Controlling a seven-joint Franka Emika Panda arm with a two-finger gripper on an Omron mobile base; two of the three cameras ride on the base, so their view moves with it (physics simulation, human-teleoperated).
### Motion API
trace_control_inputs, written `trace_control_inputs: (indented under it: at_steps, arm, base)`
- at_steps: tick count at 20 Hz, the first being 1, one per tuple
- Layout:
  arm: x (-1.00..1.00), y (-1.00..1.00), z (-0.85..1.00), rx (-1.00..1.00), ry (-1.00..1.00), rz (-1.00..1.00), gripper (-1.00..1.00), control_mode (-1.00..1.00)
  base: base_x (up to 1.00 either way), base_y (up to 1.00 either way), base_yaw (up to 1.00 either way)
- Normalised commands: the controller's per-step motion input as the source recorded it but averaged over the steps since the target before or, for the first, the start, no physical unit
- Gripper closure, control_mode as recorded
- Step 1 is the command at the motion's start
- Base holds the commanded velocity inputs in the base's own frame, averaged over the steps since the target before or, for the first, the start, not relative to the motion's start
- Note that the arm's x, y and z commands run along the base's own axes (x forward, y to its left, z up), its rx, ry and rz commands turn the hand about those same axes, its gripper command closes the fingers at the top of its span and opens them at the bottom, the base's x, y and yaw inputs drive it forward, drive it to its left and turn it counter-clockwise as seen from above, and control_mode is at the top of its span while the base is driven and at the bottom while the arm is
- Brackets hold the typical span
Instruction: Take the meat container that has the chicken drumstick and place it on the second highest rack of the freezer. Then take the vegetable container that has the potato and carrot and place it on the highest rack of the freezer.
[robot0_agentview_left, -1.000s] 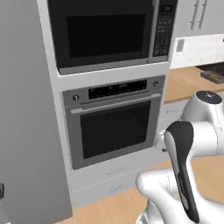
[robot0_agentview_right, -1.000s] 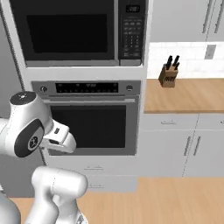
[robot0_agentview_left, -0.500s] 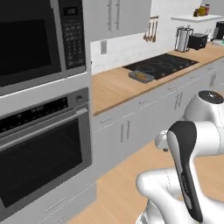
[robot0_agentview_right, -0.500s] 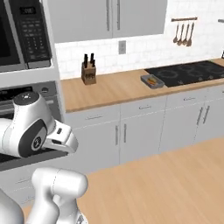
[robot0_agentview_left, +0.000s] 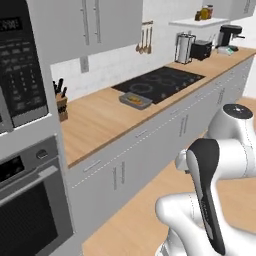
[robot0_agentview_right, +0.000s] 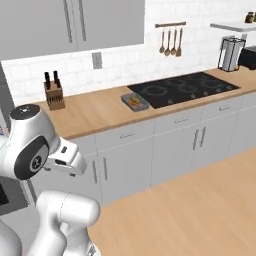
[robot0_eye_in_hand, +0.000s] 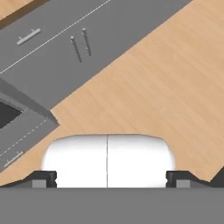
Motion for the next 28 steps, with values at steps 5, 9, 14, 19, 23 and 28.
trace_control_inputs:
  at_steps: [5,9,14,19,23,28]
  arm:
    - [0.0,0.0,0.0,0.0,0.0,0.0,-1.0,1.0]
    - [0.0,0.0,0.0,0.0,0.0,0.0,-1.0,1.0]
    - [0.0,0.0,0.0,0.0,0.0,0.0,-1.0,1.0]
    - [0.0,0.0,0.0,0.0,0.0,0.0,-1.0,1.0]
    - [0.0,0.0,0.0,0.0,0.0,0.0,-1.0,1.0]
    - [0.0,0.0,0.0,0.0,0.0,0.0,-1.0,1.0]
  base:
    - [1.0,-0.69,0.11]
    - [1.0,-0.6,0.3]
    - [1.0,-0.46,0.54]
    - [0.93,-0.3,0.64]
    - [0.43,-0.21,0.48]
    - [0.51,-0.31,0.32]
